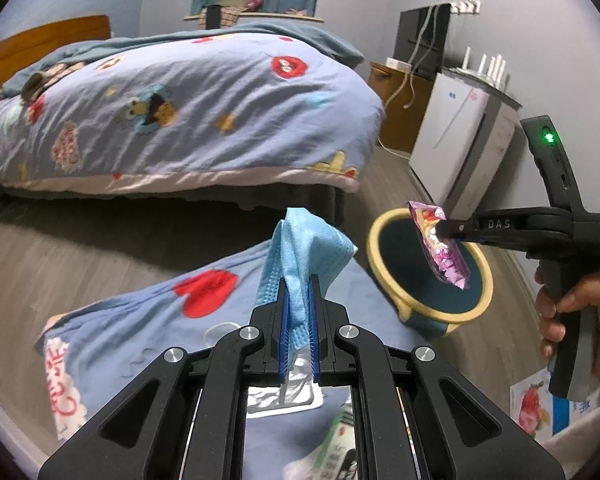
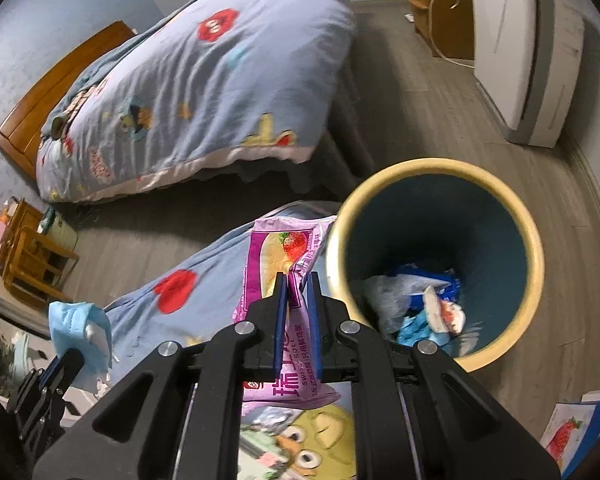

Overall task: Collect trash
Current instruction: 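Carry the mask and pink wrapper over the bin and open both tools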

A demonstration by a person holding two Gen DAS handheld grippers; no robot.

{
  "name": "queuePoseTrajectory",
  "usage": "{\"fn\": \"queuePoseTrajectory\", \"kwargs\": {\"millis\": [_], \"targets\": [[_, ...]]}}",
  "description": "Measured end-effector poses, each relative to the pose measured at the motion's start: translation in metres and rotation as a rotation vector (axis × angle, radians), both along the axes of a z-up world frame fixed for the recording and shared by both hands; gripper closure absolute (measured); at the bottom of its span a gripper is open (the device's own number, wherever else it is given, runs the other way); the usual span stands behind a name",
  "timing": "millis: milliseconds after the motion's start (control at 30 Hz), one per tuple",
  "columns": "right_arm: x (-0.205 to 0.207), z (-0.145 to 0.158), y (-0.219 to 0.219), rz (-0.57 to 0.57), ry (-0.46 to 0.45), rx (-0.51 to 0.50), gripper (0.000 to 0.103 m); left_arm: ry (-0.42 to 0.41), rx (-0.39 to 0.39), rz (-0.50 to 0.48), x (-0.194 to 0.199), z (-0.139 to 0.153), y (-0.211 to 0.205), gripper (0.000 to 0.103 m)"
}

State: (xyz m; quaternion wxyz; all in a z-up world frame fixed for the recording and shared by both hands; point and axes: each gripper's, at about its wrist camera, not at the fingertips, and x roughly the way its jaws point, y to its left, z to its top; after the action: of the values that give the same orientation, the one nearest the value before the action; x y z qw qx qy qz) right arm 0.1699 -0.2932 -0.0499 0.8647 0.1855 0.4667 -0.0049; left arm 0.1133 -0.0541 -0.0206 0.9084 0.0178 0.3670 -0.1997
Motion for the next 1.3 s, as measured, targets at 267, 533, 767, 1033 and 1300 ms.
{"fn": "queuePoseTrajectory", "kwargs": {"millis": [267,533,767,1033,1300], "targets": [[-0.002,-0.027,-0.062,-0.064,0.043,-0.039,0.093,0.018,0.062,-0.075,0.013,-0.022,-0.064,0.094],[-0.006,-0.046,-0.117,-0.110,0.067,-0.083,0.093,0.041,0.100,-0.158,0.022,-0.046,-0.132,0.094],[-0.008,-0.062,-0.148,-0.164,0.091,-0.023,0.093,0.074,0.110,-0.212,0.030,-0.072,-0.182,0.094],[-0.006,-0.072,-0.159,-0.200,0.092,0.017,0.089,0.104,0.089,-0.225,0.041,-0.098,-0.205,0.086],[-0.009,-0.068,-0.162,-0.220,0.073,0.022,0.052,0.073,0.086,-0.209,0.037,-0.096,-0.201,0.036]]}}
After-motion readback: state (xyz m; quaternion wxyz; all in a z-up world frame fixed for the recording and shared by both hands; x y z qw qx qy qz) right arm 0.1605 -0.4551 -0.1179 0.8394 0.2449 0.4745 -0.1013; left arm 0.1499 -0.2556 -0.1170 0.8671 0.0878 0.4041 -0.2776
